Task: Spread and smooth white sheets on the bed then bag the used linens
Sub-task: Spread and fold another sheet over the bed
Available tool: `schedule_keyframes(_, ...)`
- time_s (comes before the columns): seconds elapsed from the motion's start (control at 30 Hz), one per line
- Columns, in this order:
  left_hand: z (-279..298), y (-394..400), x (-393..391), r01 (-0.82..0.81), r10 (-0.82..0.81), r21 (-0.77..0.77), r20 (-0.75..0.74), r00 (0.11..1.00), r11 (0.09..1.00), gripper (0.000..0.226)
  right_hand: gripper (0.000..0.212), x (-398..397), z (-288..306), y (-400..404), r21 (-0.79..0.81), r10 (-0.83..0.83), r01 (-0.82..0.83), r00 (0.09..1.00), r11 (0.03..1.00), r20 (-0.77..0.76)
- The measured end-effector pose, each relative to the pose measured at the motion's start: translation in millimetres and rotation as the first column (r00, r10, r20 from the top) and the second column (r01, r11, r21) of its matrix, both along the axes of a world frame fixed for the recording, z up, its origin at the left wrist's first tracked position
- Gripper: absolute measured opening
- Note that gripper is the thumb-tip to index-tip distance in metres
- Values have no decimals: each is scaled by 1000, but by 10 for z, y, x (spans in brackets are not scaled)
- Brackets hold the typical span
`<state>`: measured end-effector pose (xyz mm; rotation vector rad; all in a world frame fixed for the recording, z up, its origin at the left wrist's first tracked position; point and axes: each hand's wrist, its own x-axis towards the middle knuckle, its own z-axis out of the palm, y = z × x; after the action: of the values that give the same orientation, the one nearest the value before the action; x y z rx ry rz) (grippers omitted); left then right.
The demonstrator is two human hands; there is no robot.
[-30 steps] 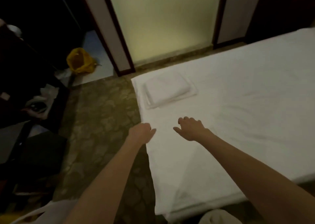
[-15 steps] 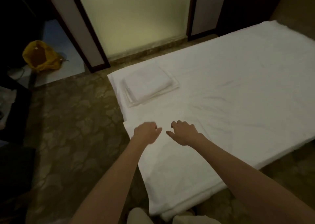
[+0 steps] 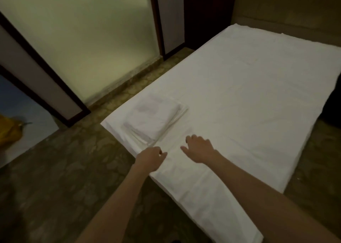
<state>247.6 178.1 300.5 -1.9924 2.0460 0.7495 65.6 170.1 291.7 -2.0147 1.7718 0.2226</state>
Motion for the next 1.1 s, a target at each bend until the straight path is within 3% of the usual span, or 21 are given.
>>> schedule_keyframes(0.23, 284, -648, 331, 37, -44, -134, -50, 998, 990, 39, 52, 405, -275, 174, 120, -3, 18, 992, 993, -126)
schedule_keyframes(0.53, 212, -1331, 386, 109, -113, -145, -22, 993, 983, 43, 51, 533, -110, -670, 21, -50, 52, 997, 998, -61)
schedule_keyframes(0.7, 12, -1801, 575, 121, -120, -96, 20, 993, 988, 44, 48, 679, 200, -1427, -66, -74, 74, 997, 995, 7)
schedule_keyframes(0.93, -346, -2603, 726, 261, -264, 39, 83, 961, 964, 47, 46, 922, 406, -2335, -177, -182, 190, 982, 966, 60)
schedule_keyframes(1.1, -420, -3411, 855, 402, -405, 66, 48, 913, 913, 45, 47, 1118, 4, -2632, -48, -392, 395, 918, 917, 62)
